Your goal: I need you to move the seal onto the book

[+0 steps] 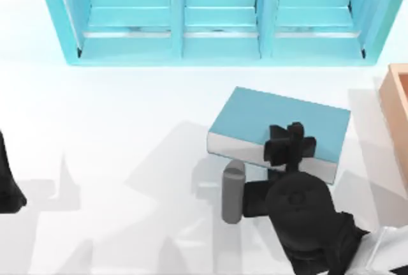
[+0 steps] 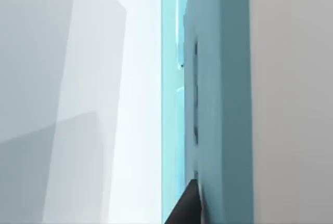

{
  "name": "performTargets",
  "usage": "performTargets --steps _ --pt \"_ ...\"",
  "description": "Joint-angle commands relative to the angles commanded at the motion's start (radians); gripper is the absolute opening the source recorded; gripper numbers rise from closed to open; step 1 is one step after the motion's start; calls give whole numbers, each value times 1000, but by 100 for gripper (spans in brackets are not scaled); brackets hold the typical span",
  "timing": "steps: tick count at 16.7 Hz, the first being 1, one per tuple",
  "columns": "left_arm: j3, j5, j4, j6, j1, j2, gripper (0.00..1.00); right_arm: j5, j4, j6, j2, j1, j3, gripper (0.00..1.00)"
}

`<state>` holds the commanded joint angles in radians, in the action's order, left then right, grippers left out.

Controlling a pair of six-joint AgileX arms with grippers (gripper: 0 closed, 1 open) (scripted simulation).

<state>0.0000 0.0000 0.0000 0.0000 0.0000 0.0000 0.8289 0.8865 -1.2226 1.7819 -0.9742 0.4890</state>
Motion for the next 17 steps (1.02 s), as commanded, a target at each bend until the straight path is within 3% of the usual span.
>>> performTargets --steps 7,17 --pt "0 0 0 0 0 0 100 0 0 0 0 0 0 98" --pt "0 0 0 0 0 0 100 1 -2 3 1 -2 -1 100"
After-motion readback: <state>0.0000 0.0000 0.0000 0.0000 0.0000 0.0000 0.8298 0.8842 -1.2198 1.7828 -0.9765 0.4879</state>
